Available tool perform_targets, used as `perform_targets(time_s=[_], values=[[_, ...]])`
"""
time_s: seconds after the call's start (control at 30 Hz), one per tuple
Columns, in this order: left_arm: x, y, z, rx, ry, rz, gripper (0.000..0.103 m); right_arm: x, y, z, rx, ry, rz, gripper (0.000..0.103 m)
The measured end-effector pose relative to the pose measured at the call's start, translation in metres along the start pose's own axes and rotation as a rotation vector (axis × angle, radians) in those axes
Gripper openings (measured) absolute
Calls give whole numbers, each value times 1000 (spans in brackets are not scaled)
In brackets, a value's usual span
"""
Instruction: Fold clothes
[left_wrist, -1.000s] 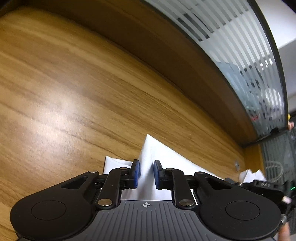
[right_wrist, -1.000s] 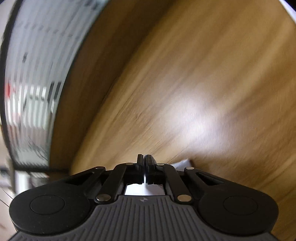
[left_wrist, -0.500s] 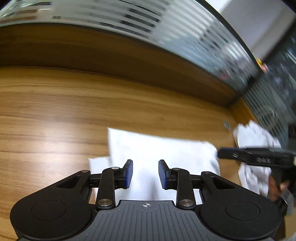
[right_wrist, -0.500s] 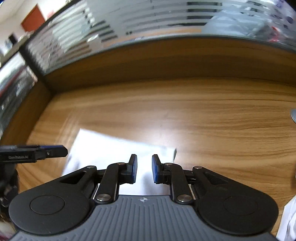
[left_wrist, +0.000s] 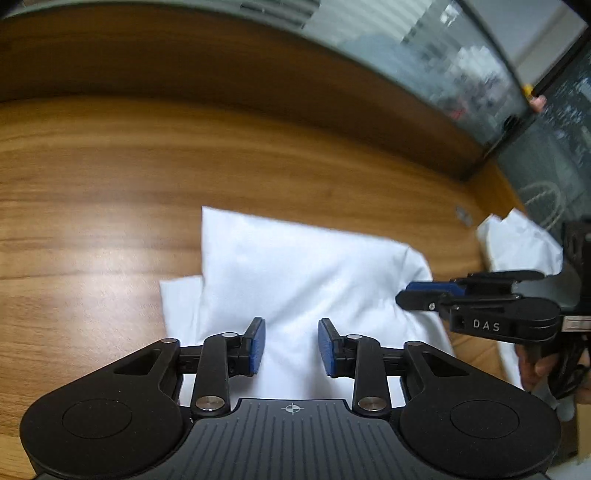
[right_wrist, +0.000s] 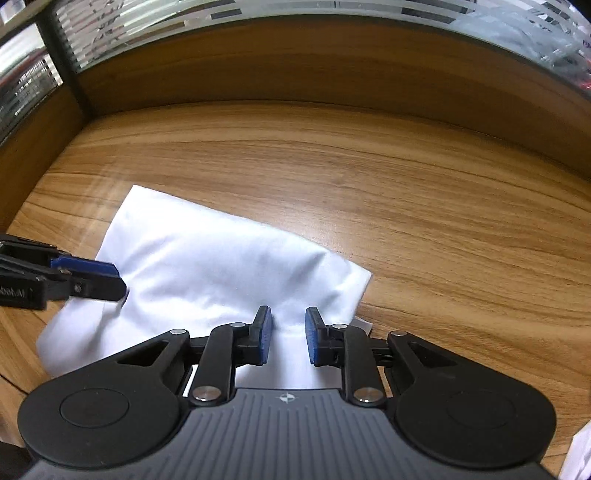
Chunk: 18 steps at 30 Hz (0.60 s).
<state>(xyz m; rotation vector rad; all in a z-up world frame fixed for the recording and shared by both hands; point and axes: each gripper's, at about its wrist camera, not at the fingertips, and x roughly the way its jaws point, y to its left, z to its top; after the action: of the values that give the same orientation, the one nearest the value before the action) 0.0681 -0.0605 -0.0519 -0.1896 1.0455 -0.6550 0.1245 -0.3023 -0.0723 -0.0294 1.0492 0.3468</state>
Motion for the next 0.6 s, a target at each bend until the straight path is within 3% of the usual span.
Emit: perform_targets(time_s=[0.1,0.3,0.6], values=[[-29,14,-11,-3,-38,-42,50,-8,5,-4,-25,10,22,30],[-66,30,-48,44,-16,-94,55,-24,14,-11,-76,31,67,43],[-43,26,-87,263,98,-120,56,-35,59,-15,-272,46,120,45]])
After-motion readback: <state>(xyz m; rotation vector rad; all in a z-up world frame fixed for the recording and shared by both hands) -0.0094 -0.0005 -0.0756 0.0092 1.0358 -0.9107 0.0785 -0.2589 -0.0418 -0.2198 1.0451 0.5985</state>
